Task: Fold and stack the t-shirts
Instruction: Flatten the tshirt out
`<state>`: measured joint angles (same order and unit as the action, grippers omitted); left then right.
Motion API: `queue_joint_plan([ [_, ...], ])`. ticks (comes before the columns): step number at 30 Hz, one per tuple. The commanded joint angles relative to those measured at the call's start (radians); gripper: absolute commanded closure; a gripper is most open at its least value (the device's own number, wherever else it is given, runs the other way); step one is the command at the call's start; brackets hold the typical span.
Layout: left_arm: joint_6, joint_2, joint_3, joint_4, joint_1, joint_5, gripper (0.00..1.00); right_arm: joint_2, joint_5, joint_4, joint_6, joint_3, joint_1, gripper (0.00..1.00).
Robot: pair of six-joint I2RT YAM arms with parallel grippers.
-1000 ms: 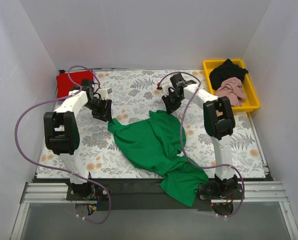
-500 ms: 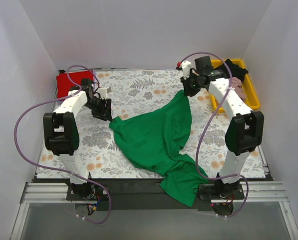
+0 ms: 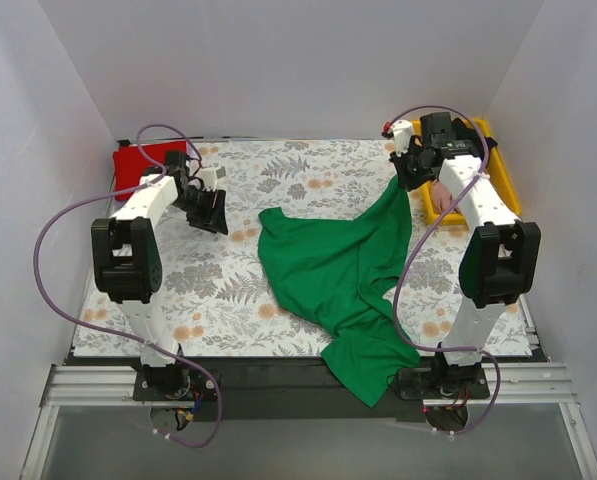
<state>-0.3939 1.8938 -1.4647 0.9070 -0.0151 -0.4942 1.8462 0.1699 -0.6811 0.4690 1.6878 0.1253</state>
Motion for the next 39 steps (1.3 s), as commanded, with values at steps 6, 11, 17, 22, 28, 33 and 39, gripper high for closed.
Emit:
queue_joint_plan([
  [6,-0.129,0.100,-0.085,-0.123,-0.140,-0.037,0.57,-0.163,0.149,-0.028,-0.016,-0.048,0.008,0.99],
  [11,-0.169,0.168,-0.115,-0.146,-0.230,-0.007,0.56,-0.280,0.177,-0.044,-0.041,-0.066,0.008,0.99],
  [17,-0.168,0.074,-0.106,-0.291,-0.261,-0.069,0.55,-0.395,0.216,-0.092,-0.033,-0.089,0.008,0.99],
  [22,-0.050,0.028,-0.109,-0.390,-0.263,-0.187,0.47,-0.469,0.351,-0.115,-0.043,-0.073,0.008,0.99],
  [28,0.291,0.085,-0.143,-0.404,-0.267,-0.363,0.46,-0.508,0.391,-0.129,-0.041,-0.063,0.008,0.99],
  [33,0.516,0.134,-0.170,-0.398,-0.295,-0.362,0.43,-0.573,0.431,-0.130,-0.033,-0.037,0.008,0.99],
  [39,0.632,0.200,-0.198,-0.385,-0.299,-0.371,0.42,-0.611,0.444,-0.130,-0.041,-0.013,0.008,0.99],
])
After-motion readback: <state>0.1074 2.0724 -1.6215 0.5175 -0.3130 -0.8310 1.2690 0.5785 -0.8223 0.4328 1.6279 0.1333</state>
